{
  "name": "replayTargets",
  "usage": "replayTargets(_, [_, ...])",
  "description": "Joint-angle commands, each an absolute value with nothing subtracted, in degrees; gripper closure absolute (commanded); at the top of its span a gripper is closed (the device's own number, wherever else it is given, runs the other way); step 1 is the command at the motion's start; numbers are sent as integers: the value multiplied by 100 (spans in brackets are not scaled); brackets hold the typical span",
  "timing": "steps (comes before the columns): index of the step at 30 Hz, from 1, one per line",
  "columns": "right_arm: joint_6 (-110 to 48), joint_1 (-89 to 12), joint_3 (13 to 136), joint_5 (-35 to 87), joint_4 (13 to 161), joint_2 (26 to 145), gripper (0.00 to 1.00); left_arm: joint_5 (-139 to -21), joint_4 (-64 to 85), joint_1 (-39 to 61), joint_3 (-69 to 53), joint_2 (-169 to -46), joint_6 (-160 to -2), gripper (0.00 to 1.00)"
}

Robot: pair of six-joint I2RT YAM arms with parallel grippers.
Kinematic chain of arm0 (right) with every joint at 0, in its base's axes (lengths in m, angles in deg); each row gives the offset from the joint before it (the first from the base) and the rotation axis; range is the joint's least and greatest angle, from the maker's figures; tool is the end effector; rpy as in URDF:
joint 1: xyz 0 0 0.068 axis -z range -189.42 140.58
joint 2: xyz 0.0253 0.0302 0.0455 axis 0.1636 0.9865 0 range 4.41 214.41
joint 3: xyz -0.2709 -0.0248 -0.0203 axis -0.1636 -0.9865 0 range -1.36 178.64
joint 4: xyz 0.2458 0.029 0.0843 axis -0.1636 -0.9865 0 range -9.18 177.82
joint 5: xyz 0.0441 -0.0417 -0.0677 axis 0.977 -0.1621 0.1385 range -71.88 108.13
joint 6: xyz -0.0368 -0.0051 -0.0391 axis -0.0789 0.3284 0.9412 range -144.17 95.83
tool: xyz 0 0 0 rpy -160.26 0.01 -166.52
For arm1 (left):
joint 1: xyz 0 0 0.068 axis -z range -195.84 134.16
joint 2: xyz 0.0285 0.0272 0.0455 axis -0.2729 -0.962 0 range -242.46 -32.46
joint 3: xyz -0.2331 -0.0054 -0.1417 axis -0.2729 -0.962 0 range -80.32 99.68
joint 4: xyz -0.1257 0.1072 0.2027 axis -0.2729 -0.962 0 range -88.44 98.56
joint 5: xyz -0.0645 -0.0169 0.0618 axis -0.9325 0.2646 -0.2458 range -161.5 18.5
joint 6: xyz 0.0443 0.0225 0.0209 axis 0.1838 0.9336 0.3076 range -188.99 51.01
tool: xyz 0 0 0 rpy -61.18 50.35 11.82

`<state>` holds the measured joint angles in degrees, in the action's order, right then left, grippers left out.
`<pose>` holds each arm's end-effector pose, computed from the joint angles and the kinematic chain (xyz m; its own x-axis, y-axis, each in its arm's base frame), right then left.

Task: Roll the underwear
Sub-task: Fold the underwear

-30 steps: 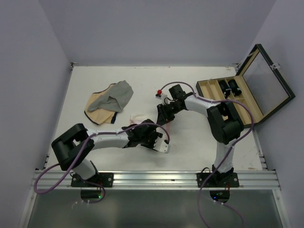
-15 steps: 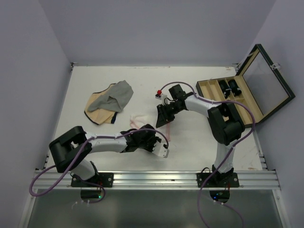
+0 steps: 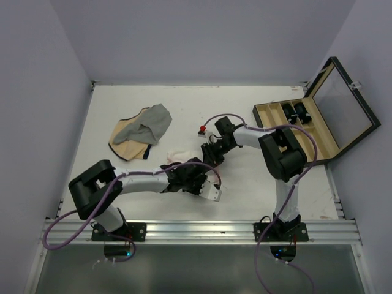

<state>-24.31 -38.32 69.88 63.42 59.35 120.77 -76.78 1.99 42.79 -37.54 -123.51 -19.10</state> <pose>0.3209 0.2061 0.1237 -0.8410 -0.4623 -0.2810 -0.5138 0.5198 0.6825 0.1512 -0.2542 0.1451 0.3971 0.8115 -0.4287 0.8910 -0.2289 0.3920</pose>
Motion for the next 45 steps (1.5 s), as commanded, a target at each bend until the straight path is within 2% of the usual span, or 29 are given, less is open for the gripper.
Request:
replayTargets(1, [-2109, -3939, 6773, 6409, 5811, 12166, 73, -8282, -952, 4305, -3217, -12404, -2450, 100])
replayTargets(6, [-2030, -4176, 6378, 6523, 5758, 11780, 73, -8774, -1832, 4305, -2637, -12518, -2723, 100])
replayTargets(13, [-1837, -4220, 6218, 6602, 5451, 11375, 73, -9276, -2202, 4147, -2408, -12448, -2856, 100])
replayTargets(23, [-1704, -4194, 7325, 6313, 4923, 11261, 72, -9804, -2502, 3786, -2188, -12624, -2636, 100])
replayTargets(36, [-1837, -4097, 8679, 6031, 4879, 12403, 72, -10146, -2748, 3725, -2161, -12729, -2636, 100])
replayTargets(45, [-1793, -4106, 8425, 6224, 4967, 13009, 71, -10419, -3178, 3400, -1643, -13010, -2619, 100])
